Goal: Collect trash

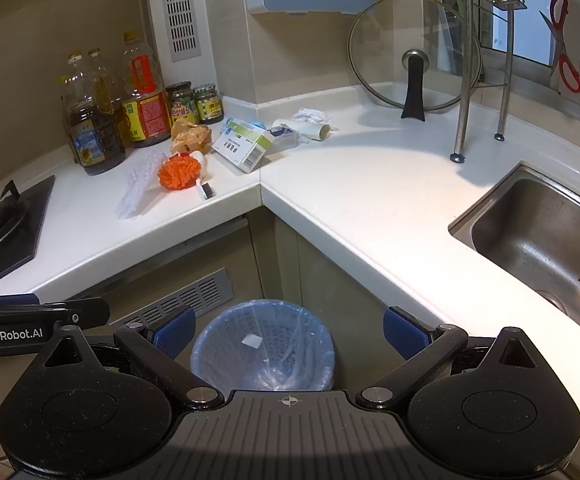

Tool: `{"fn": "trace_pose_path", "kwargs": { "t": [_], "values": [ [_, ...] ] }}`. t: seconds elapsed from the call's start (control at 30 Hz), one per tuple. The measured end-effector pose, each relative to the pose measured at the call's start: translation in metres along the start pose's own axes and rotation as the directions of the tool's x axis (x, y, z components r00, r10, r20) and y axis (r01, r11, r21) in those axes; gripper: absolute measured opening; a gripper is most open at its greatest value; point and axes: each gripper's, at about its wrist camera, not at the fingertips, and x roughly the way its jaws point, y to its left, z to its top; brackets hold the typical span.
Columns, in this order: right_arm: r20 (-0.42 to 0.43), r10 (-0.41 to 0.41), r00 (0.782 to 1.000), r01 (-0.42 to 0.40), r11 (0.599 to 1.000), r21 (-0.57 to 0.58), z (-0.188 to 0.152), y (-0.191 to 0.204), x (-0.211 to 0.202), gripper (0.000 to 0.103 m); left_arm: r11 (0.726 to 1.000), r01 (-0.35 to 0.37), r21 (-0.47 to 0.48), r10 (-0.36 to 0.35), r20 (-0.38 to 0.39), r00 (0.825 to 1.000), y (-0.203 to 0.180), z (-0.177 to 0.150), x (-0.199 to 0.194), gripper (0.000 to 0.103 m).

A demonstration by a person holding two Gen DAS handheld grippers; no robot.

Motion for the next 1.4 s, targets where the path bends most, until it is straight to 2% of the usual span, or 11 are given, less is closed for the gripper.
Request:
{"fn": "trace_pose_path", "kwargs": {
  "t": [1.4],
  "values": [
    [0.000, 0.002, 1.000, -0.002, 1.000, 0.011, 0.001, -0.007, 0.007, 0.100, 1.000, 0.003, -0.005, -0.003, -0.014, 1.000, -0.003, 0.001, 0.011, 0.095]
  ]
}}
